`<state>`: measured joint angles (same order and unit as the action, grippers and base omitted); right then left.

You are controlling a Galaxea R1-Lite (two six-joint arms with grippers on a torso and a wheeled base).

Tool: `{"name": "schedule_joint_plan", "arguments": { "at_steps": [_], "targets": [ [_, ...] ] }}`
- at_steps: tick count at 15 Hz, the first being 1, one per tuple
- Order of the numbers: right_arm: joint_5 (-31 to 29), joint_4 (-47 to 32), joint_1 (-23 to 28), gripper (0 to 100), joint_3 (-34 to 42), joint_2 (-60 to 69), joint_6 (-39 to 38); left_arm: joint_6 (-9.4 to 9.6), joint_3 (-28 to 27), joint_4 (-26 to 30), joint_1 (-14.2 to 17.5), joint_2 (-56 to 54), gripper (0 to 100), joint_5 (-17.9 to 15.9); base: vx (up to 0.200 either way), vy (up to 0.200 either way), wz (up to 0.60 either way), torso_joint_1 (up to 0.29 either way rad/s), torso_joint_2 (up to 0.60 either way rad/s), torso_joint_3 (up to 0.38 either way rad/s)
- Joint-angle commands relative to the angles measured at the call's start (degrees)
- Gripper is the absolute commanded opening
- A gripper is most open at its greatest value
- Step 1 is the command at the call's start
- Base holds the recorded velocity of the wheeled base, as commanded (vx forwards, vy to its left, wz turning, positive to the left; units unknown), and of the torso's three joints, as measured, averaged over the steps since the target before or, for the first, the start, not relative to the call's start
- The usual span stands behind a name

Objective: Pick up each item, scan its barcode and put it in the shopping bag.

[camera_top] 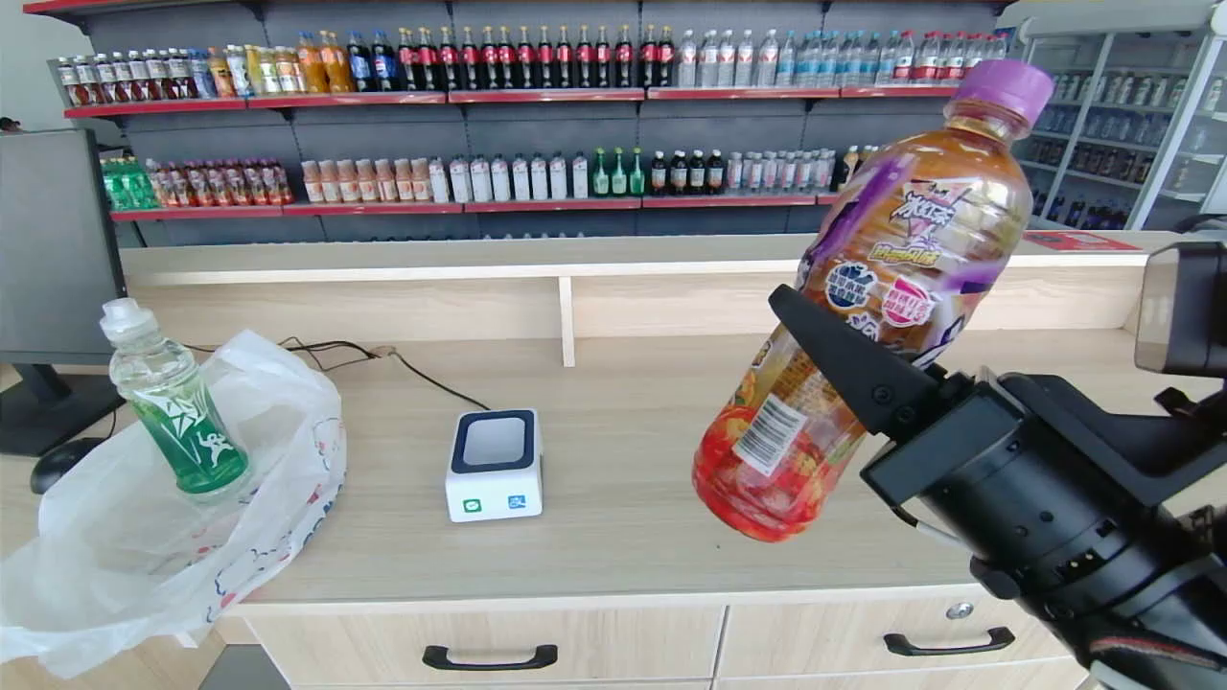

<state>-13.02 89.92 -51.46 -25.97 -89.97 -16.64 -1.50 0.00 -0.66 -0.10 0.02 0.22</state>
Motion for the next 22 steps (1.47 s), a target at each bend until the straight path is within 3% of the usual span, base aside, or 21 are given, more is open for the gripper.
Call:
{"name": "schedule_joint_plan", "arguments": {
  "at_steps": [1,4,6,22],
  "targets": [
    [0.89,0.08,-0.22,0,-0.84,0.85,-1.20,0.01,0.00,-0.04,0.01,-0.02,100,0.04,0.000,0.000,0.00,0.000,0.00,0.000],
    [1.33,0.08,-0.05,0,-1.19,1.55,-4.45,0.09,0.00,-0.04,0.01,-0.02,100,-0.04,0.000,0.000,0.00,0.000,0.00,0.000],
    [5.11,0.08,0.13,0,-0.66,3.39,-7.00,0.09,0.00,-0.04,0.01,-0.02,100,-0.04,0.000,0.000,0.00,0.000,0.00,0.000],
    [8.27,0.08,0.04,0,1.44,4.45,-3.93,-0.08,0.00,-0.04,0.01,-0.02,100,-0.04,0.000,0.000,0.00,0.000,0.00,0.000]
  ]
}}
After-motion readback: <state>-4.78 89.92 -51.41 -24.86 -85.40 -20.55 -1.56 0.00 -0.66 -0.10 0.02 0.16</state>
